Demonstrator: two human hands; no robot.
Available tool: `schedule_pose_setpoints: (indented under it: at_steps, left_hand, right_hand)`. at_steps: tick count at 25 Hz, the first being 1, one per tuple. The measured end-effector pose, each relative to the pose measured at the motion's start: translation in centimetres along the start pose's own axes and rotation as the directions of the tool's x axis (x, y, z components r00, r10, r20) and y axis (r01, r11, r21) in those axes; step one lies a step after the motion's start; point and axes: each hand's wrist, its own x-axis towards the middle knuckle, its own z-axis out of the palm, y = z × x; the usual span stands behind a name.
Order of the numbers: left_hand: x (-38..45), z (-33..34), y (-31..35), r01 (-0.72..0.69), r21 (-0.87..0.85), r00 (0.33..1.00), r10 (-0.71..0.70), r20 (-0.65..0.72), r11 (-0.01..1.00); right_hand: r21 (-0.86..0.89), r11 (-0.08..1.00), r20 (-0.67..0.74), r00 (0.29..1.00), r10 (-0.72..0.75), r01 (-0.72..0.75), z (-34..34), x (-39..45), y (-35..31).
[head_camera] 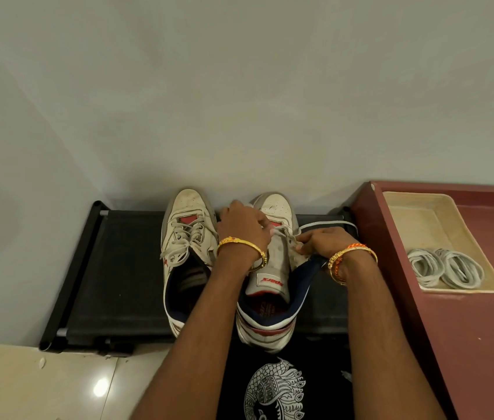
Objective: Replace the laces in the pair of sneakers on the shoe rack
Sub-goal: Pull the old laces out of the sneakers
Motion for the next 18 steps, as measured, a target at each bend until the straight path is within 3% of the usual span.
schedule_pose_setpoints:
  at_steps: [3,5,8,10,11,12,13,14,15,16,18]
  left_hand:
    - [0.7,-2.2,-0.6,0.11,-0.331,0.968,-0.176,-0.177,0.937]
    - [0.9,-4.0,-0.8,0.066,-0.637,0.916,-0.3,-0.267,0.768]
    - [1.1,-6.6,-1.7,-0.079,-0.931,0.825,-0.5,-0.262,0.357]
    - [1.4,-7.2,-2.2,-0.116,-0.993,0.832,-0.55,-0.077,-0.036]
    - [1.6,-7.3,-2.5,-0.091,-0.981,0.852,-0.523,0.011,-0.169]
    - [1.5,-7.3,-2.4,-0.028,-0.989,0.864,-0.502,0.049,-0.145]
    - [1.5,-7.0,-2.2,0.067,-0.996,0.879,-0.477,0.028,0.067]
    - [1.3,-6.5,-2.0,0.144,-0.898,0.915,-0.402,-0.04,0.416]
    - [1.1,-5.7,-1.8,0.15,-0.658,0.961,-0.265,-0.078,0.738]
    - [0.9,-4.6,-1.6,0.11,-0.385,0.992,-0.127,-0.017,0.916]
    - [0.9,-2.5,-1.5,0.086,-0.023,0.974,-0.079,0.21,0.996]
  right_hand:
    - [-0.006,1.0,0.008,1.0,0.008,-0.008,-0.1,-0.3,0.0]
    - [-0.045,0.999,0.04,0.999,0.003,-0.001,-0.2,-0.5,0.1]
    - [-0.062,0.998,0.03,1.0,-0.006,0.007,-0.1,-0.4,0.0]
    - [-0.031,1.0,0.01,1.0,0.002,-0.002,0.0,-0.3,0.0]
    - [-0.05,0.999,0.022,1.0,0.001,0.0,-0.1,-0.3,0.1]
    - [-0.083,0.997,0.039,0.999,-0.007,0.01,-0.1,-0.4,0.1]
    - [-0.121,0.992,0.061,0.998,-0.018,0.025,-0.1,-0.5,0.2]
    - [-0.133,0.991,0.068,0.997,-0.024,0.033,-0.2,-0.6,0.1]
    - [-0.125,0.992,0.063,0.998,-0.02,0.027,-0.1,-0.6,0.0]
    - [-0.109,0.994,0.055,0.998,-0.013,0.019,-0.1,-0.5,0.1]
    - [-0.167,0.986,0.068,0.998,-0.018,0.029,-0.1,-0.5,0.0]
